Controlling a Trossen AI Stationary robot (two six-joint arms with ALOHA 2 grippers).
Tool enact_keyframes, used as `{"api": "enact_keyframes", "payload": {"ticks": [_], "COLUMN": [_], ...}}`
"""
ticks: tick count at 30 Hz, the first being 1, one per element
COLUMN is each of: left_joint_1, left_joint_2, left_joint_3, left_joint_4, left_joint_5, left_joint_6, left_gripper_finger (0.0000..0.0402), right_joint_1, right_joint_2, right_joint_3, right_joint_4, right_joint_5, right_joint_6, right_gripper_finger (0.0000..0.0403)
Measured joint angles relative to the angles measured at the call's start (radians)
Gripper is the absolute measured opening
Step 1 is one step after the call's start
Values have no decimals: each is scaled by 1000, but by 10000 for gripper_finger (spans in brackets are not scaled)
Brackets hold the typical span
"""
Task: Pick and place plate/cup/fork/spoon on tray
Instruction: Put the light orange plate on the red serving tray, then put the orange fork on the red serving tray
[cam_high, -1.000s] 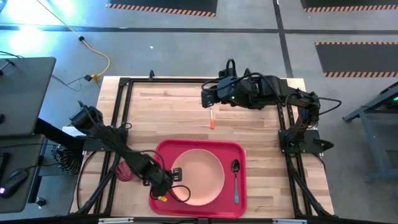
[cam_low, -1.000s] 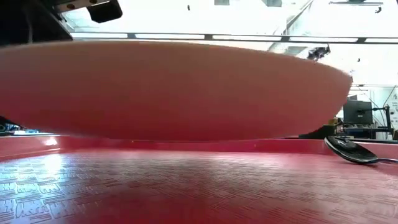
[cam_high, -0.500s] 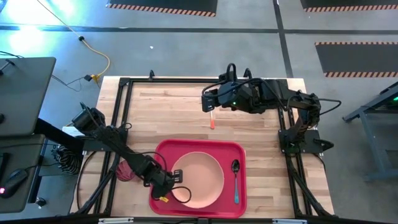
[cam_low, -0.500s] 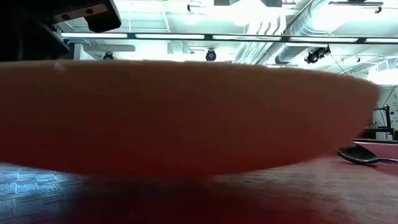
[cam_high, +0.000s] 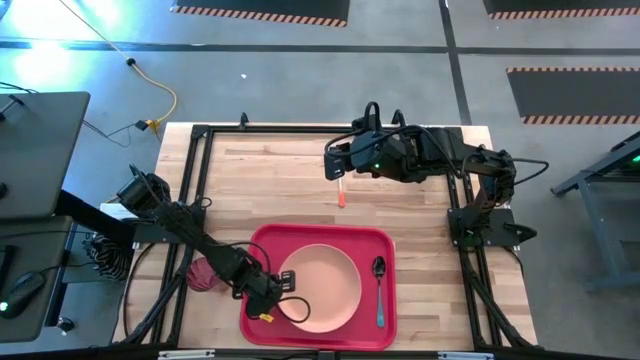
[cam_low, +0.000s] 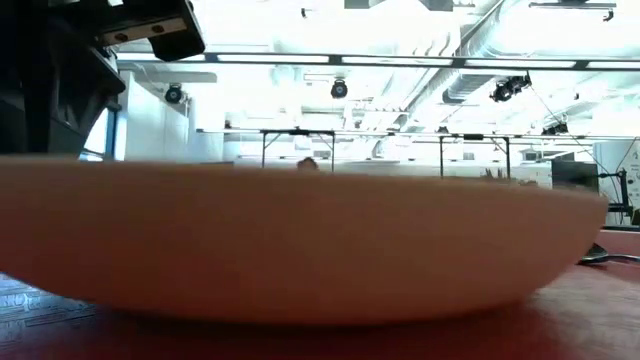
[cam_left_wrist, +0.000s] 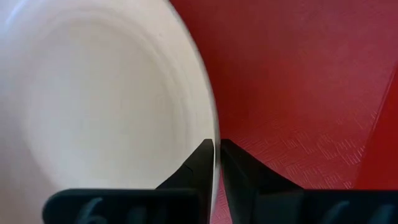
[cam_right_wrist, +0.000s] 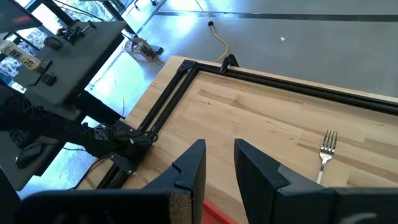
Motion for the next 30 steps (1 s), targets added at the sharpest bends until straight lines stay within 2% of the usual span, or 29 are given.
{"api": "enact_keyframes", "payload": {"ticks": [21,30], "left_joint_1": [-21,-21], "left_joint_2": [-38,-140], "left_joint_3": [0,0], "left_joint_4": [-52,-155], "left_joint_5": [-83,-106], "left_joint_6": [-61,-212], "left_gripper_finger": [19,19], "right_joint_1": [-2,-2], "right_joint_2": [0,0], "right_joint_3": [0,0], "right_joint_4": [-35,-41], "right_joint_5": [-2,-5], "right_joint_6": [-3,52], "right_gripper_finger": [76,76]}}
